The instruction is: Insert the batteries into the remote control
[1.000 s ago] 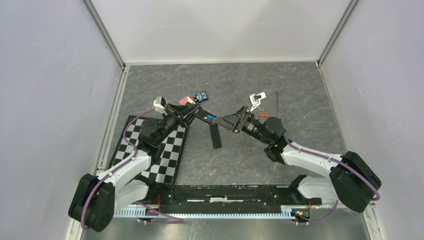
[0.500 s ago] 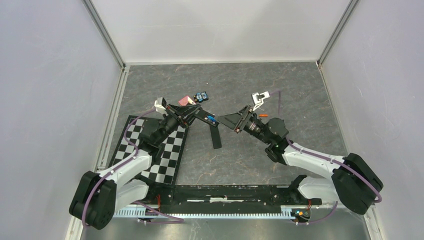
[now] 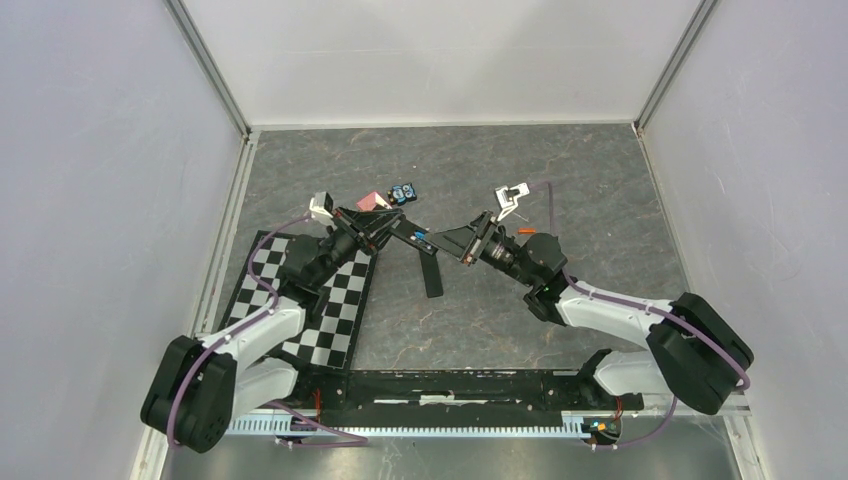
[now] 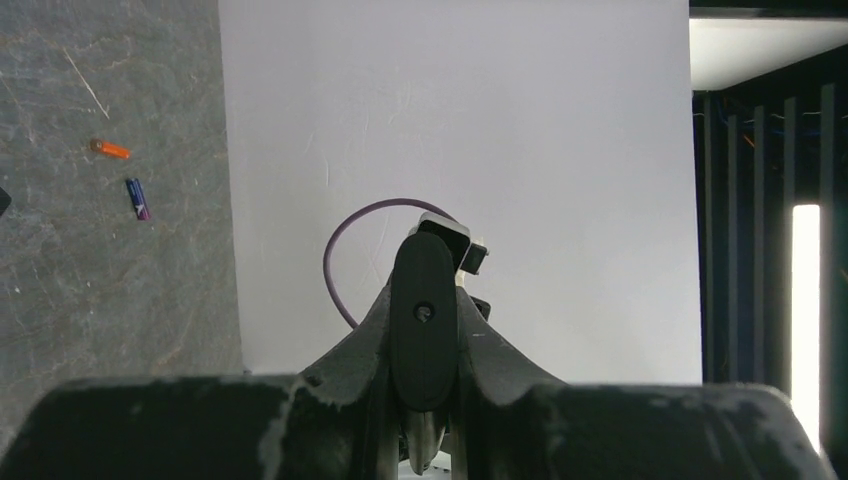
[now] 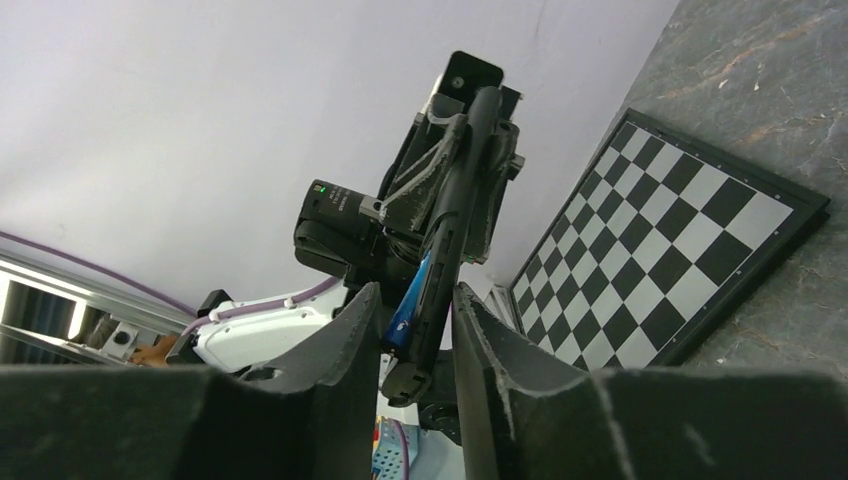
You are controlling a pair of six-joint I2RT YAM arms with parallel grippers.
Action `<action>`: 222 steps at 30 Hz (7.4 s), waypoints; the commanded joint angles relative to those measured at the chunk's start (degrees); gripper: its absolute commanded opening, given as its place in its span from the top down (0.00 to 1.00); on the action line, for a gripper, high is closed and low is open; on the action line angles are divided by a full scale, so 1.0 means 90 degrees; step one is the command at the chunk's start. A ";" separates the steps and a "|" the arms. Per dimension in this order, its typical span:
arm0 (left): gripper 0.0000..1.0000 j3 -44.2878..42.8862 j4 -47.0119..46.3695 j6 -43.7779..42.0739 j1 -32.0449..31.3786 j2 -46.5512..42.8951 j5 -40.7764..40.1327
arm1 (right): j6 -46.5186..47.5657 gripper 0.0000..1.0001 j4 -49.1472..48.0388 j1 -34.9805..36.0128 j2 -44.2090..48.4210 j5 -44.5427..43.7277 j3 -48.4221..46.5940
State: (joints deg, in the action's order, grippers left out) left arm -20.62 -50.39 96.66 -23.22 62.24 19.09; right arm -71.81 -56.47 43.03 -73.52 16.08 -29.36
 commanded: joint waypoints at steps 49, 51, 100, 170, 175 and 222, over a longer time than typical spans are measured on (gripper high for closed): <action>0.98 -0.0927 0.2832 -0.3619 0.0949 0.0056 0.0616 | 0.8572 0.23 0.6959 -0.0877 -0.2139 -0.2010 -0.2645; 0.98 -0.0960 0.2798 -0.3647 0.0949 0.0109 0.0657 | 0.8688 0.22 0.7006 -0.0880 -0.2401 -0.2018 -0.2777; 0.98 -0.1068 0.1848 -0.3876 0.0574 0.1370 0.0917 | 0.8218 0.67 0.6640 -0.1309 -0.1821 -0.0271 -0.2109; 0.98 -0.0522 0.3327 -0.5344 -0.0302 -0.0075 -0.2141 | 0.6267 0.27 0.7335 -0.0533 -0.3659 -0.4148 -0.3252; 0.98 -0.0425 0.3260 -0.5302 -0.0314 -0.0091 -0.1995 | 0.6080 0.29 0.7100 -0.0534 -0.2968 -0.3701 -0.2310; 0.98 -0.0228 0.3709 -0.5545 -0.0242 -0.0711 -0.2262 | 0.8818 0.45 1.0017 0.0015 -0.2844 -0.1330 -0.3288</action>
State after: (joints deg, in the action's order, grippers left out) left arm -23.00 -15.03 49.12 -25.71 56.71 -0.01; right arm 6.83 28.73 42.76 -97.47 3.90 -57.08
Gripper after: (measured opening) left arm 0.232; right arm 0.561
